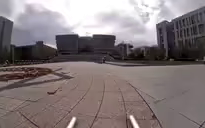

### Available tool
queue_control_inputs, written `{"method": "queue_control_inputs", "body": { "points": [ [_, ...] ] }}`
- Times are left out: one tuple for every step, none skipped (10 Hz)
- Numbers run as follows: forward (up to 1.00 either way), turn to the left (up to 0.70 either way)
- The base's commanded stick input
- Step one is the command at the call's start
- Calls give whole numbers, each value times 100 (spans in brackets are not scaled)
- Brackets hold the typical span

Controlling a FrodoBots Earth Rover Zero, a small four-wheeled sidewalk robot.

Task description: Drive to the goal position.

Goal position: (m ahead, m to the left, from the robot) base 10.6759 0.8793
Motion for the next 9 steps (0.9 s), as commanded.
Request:
{"method": "queue_control_inputs", "body": {
  "points": [
    [70, 4],
    [70, 4],
    [70, 4],
    [70, 4],
    [70, 4],
    [70, 4],
    [70, 4],
    [70, 4],
    [70, 4]
  ]
}}
